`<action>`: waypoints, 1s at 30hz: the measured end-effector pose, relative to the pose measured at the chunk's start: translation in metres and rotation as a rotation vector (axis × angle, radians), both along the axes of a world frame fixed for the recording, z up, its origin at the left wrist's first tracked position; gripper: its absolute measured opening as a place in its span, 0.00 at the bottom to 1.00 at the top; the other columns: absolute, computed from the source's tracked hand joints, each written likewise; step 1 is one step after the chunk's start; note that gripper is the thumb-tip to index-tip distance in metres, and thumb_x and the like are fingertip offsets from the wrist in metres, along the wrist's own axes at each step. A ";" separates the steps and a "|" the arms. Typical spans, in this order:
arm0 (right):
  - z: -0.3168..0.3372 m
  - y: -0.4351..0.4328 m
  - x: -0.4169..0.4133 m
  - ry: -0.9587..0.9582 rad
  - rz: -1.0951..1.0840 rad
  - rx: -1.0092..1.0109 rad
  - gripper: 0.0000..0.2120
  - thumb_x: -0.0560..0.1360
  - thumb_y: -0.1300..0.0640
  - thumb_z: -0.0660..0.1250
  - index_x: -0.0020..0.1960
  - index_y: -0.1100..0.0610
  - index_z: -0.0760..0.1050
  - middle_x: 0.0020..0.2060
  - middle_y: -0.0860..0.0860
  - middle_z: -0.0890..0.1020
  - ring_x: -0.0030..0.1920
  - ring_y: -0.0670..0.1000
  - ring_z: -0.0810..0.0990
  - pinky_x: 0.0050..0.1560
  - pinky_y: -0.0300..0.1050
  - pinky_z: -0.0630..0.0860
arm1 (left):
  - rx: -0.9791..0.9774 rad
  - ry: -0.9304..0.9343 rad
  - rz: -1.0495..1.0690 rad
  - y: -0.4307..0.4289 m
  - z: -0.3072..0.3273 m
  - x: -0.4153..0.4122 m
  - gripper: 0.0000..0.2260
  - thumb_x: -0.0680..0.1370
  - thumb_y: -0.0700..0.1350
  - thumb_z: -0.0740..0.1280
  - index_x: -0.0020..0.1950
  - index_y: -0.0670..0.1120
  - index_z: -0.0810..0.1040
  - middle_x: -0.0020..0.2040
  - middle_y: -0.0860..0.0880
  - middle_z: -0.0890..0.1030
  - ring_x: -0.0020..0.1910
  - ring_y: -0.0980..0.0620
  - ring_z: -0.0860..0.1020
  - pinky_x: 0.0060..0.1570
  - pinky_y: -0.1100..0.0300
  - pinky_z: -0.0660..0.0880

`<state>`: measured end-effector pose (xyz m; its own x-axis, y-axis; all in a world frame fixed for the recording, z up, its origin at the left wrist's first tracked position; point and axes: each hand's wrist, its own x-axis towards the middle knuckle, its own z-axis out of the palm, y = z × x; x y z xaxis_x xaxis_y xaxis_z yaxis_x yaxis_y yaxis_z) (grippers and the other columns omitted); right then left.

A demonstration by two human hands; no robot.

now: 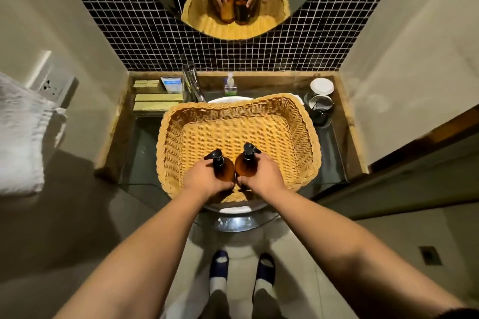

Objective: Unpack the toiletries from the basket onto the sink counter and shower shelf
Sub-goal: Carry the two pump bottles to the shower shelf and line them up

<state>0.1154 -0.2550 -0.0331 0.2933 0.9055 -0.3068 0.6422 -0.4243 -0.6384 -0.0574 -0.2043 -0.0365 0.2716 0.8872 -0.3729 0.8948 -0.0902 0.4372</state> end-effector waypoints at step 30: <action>0.124 -0.063 0.067 -0.435 -0.204 0.321 0.38 0.65 0.52 0.77 0.70 0.40 0.65 0.65 0.46 0.71 0.64 0.53 0.72 0.56 0.50 0.78 | 0.549 0.054 -0.450 -0.007 0.140 0.090 0.36 0.68 0.59 0.72 0.73 0.59 0.63 0.64 0.54 0.74 0.55 0.48 0.80 0.43 0.56 0.76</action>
